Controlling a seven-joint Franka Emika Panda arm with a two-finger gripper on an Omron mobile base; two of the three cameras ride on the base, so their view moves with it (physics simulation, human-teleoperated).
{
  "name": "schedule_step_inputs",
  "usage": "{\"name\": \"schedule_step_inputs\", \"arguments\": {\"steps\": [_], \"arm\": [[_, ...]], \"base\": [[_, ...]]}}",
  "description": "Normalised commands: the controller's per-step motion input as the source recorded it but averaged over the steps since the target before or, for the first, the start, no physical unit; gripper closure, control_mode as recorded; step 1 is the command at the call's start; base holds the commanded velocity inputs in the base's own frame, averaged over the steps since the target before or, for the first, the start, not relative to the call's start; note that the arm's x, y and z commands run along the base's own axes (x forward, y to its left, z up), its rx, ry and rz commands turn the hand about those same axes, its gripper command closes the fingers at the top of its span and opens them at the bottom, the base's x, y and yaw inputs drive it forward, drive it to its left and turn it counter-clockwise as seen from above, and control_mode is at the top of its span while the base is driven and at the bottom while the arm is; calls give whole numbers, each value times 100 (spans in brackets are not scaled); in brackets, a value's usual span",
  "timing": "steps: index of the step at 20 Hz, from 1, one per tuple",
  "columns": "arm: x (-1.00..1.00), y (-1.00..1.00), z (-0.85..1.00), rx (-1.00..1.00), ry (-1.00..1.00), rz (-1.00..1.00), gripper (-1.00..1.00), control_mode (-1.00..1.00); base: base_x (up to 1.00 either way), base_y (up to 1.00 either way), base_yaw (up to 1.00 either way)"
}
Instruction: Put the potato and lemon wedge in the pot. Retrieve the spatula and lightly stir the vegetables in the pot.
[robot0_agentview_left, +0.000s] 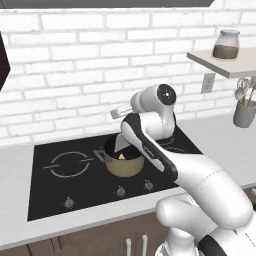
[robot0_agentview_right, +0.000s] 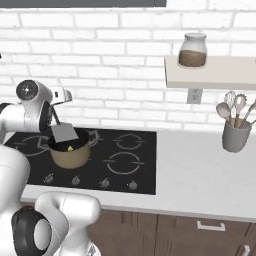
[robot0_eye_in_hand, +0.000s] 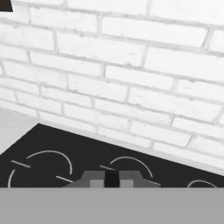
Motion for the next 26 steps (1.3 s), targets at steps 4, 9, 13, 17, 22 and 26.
{"name": "schedule_step_inputs", "arguments": {"steps": [4, 9, 13, 17, 22, 26], "arm": [[12, 0, -38, 0, 0, -2, 100, -100], [12, 0, -34, 0, 0, -1, 100, -100], [7, 0, -33, 0, 0, -1, 100, -100], [0, 0, -30, 0, 0, -1, 100, -100], [0, 0, -28, 0, 0, -1, 100, -100], [0, 0, -4, 0, 0, -2, 100, -100]], "base": [[0, 0, 0], [0, 0, 0], [0, 0, 0], [0, 0, 0], [0, 0, 0], [0, 0, 0]]}}
